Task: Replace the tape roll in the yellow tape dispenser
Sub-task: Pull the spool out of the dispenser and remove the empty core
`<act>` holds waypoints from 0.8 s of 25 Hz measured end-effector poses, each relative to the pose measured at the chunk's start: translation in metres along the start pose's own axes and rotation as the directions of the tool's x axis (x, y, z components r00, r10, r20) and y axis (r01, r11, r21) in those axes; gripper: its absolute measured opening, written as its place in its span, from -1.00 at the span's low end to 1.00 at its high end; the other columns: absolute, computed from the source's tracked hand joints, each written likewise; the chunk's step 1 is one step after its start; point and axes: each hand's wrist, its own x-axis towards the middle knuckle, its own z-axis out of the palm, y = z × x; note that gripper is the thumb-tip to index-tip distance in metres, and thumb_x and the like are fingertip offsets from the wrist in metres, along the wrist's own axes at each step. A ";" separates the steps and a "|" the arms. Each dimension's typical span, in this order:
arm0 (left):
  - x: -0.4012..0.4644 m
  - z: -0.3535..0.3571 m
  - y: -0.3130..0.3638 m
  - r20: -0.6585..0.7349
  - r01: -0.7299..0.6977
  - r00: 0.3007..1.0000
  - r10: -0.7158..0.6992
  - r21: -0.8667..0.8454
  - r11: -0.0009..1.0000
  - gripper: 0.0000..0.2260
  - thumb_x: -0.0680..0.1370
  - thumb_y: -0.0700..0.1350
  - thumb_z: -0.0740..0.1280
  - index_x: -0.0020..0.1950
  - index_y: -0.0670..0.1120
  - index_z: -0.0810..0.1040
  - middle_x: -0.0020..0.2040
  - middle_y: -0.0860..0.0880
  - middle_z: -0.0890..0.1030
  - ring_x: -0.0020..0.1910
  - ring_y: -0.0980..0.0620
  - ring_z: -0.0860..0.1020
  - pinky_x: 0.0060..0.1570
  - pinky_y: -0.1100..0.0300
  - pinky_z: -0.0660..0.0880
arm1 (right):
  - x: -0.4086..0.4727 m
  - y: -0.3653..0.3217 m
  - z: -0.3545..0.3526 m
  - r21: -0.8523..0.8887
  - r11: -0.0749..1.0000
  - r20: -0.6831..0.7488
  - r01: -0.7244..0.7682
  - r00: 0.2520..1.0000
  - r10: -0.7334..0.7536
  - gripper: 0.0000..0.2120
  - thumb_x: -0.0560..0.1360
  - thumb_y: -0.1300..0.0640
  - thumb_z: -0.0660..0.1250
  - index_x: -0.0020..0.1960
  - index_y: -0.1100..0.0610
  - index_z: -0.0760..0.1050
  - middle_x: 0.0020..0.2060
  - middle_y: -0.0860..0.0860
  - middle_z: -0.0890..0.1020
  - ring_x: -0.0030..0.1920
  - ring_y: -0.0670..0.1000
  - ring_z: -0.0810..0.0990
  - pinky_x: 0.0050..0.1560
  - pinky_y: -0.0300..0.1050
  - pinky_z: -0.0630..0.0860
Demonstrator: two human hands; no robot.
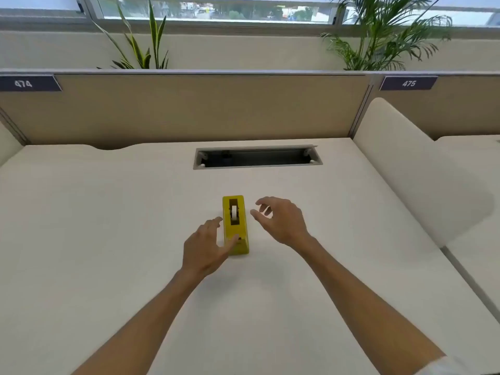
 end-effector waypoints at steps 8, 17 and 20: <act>0.000 0.022 0.003 0.028 0.078 0.997 -0.077 -0.032 0.996 -0.20 0.37 0.38 0.33 0.43 -0.10 0.32 0.29 -0.10 0.53 0.24 -0.07 0.49 0.09 0.03 0.48 | 0.012 -0.007 0.034 -0.015 0.999 0.155 0.041 0.987 -0.038 -0.56 0.50 -0.10 0.33 0.33 0.04 0.45 0.19 -0.02 0.59 0.12 -0.01 0.57 0.06 0.01 0.56; 0.005 0.043 0.004 0.042 0.141 0.990 -0.138 -0.100 0.985 -0.27 0.35 0.37 0.35 0.36 -0.04 0.36 0.24 -0.06 0.55 0.30 -0.16 0.46 0.14 -0.16 0.49 | 0.031 -0.010 0.052 -0.123 0.986 0.264 0.110 0.962 -0.074 -0.53 0.49 -0.06 0.32 0.36 0.05 0.41 0.30 0.03 0.45 0.20 0.07 0.50 0.04 0.02 0.54; 0.007 0.045 0.002 0.040 0.151 0.988 -0.147 -0.101 0.983 -0.31 0.36 0.33 0.36 0.34 -0.04 0.37 0.20 -0.06 0.56 0.22 -0.17 0.51 0.10 -0.13 0.52 | 0.036 -0.011 0.054 -0.147 0.980 0.276 0.132 0.957 -0.088 -0.50 0.49 -0.08 0.33 0.38 0.06 0.39 0.31 0.04 0.43 0.20 0.08 0.49 0.04 0.03 0.55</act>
